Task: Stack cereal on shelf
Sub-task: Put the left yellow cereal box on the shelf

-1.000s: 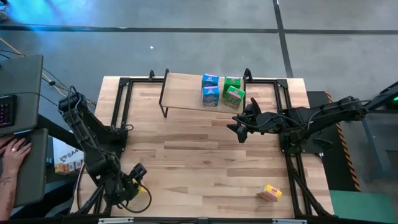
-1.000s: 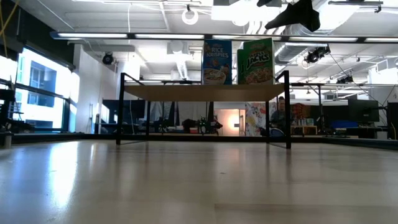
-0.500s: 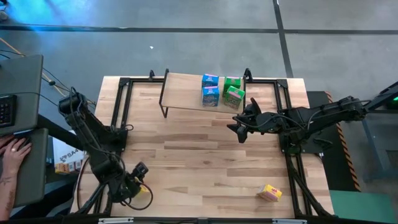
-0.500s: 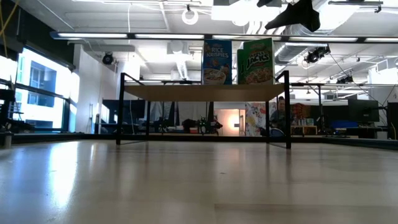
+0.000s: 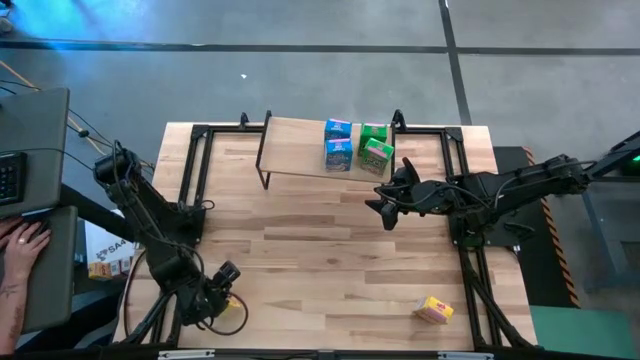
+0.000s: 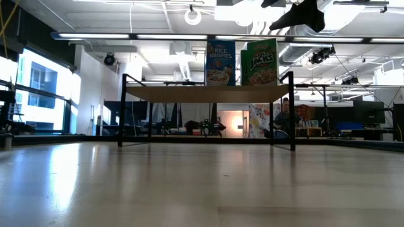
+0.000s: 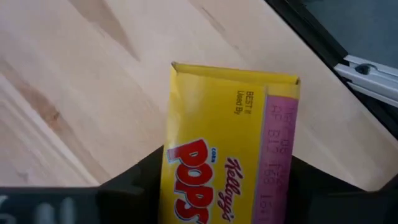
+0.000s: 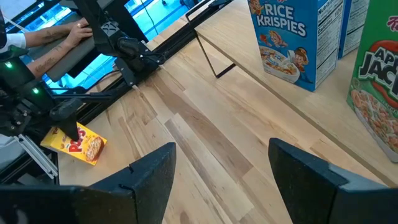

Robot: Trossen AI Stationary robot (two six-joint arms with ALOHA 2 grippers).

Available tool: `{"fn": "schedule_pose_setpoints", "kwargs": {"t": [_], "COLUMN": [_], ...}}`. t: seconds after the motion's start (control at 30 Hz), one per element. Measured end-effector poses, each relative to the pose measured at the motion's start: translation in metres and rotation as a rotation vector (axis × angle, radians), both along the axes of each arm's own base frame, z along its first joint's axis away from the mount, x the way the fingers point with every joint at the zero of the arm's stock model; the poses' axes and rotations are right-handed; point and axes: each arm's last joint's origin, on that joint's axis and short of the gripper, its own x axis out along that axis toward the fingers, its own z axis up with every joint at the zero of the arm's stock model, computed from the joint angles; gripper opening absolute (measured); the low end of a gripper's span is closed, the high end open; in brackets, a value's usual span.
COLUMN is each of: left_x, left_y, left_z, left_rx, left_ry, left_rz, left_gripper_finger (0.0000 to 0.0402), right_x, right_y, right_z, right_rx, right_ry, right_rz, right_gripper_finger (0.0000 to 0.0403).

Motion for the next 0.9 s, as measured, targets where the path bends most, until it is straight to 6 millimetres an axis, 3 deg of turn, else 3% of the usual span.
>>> {"fn": "schedule_pose_setpoints", "kwargs": {"t": [0.13, 0.3, 0.63, 0.73, 0.9], "left_x": [0.004, 0.011, 0.034, 0.045, 0.062], "left_y": [0.011, 0.041, 0.141, 0.172, 0.225], "left_z": [0.013, 0.057, 0.155, 0.169, 0.174], "left_rx": [-0.034, -0.050, 0.185, 0.258, 0.375], "left_ry": [-0.020, -0.069, -0.417, -0.498, -0.559], "left_rz": [0.029, 0.078, 0.412, 0.498, 0.635], "left_gripper_finger": [0.0168, 0.0166, 0.0170, 0.0170, 0.0170], "right_x": [0.000, -0.001, -0.002, -0.002, -0.002], "right_y": [0.000, 0.000, -0.003, -0.004, -0.004], "right_z": [-0.001, -0.002, -0.001, -0.001, -0.001], "right_rx": [-0.001, -0.009, 0.004, 0.029, 0.091], "right_ry": [0.007, 0.024, -0.014, -0.036, -0.059], "right_rz": [0.000, -0.005, -0.129, -0.175, -0.202], "right_gripper_finger": [0.0252, 0.0252, 0.0252, 0.0252, 0.0252]}}
